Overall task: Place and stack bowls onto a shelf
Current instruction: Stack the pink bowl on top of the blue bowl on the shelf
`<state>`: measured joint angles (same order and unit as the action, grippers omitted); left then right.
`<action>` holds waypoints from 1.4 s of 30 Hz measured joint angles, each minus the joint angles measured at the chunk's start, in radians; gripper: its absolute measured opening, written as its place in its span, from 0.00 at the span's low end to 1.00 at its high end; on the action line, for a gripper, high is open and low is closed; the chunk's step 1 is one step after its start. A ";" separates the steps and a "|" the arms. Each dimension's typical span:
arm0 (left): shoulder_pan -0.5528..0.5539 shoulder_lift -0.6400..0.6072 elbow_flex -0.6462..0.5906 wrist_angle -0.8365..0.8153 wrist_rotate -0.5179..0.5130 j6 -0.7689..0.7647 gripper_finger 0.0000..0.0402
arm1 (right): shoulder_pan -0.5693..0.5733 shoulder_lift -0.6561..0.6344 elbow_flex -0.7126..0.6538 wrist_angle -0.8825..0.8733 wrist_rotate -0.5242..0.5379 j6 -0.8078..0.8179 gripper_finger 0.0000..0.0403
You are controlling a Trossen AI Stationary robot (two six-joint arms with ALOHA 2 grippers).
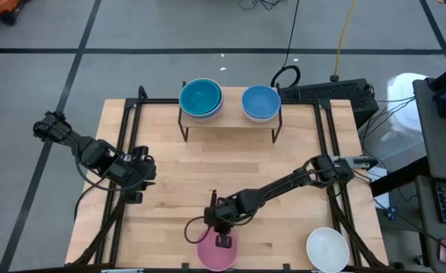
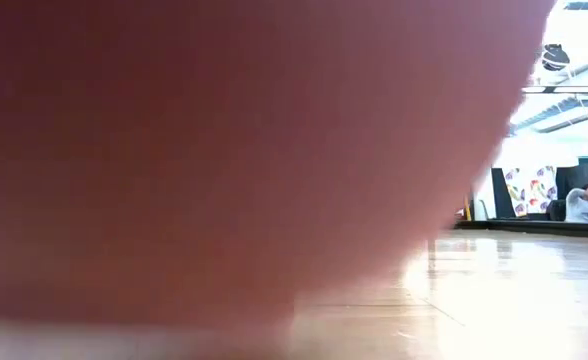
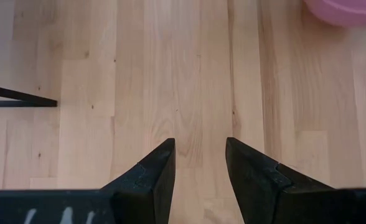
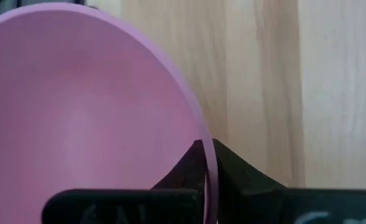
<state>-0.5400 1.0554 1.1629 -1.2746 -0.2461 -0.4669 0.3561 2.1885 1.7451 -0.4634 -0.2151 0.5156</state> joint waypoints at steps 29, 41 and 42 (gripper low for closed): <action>0.026 0.000 0.000 0.002 -0.174 -0.097 0.37 | -0.400 -0.638 0.001 -0.617 0.571 -0.236 0.00; 0.108 0.000 0.000 0.018 -0.278 -0.217 0.37 | -0.704 -0.691 0.010 -0.508 0.526 -0.539 0.00; 0.116 0.000 0.000 0.019 -0.278 -0.221 0.37 | -0.721 -0.692 0.015 -0.503 0.526 -0.554 0.00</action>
<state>-0.4243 1.0554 1.1629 -1.2554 -0.5240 -0.6881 -0.3650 1.4967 1.7598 -0.9668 0.3106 -0.0384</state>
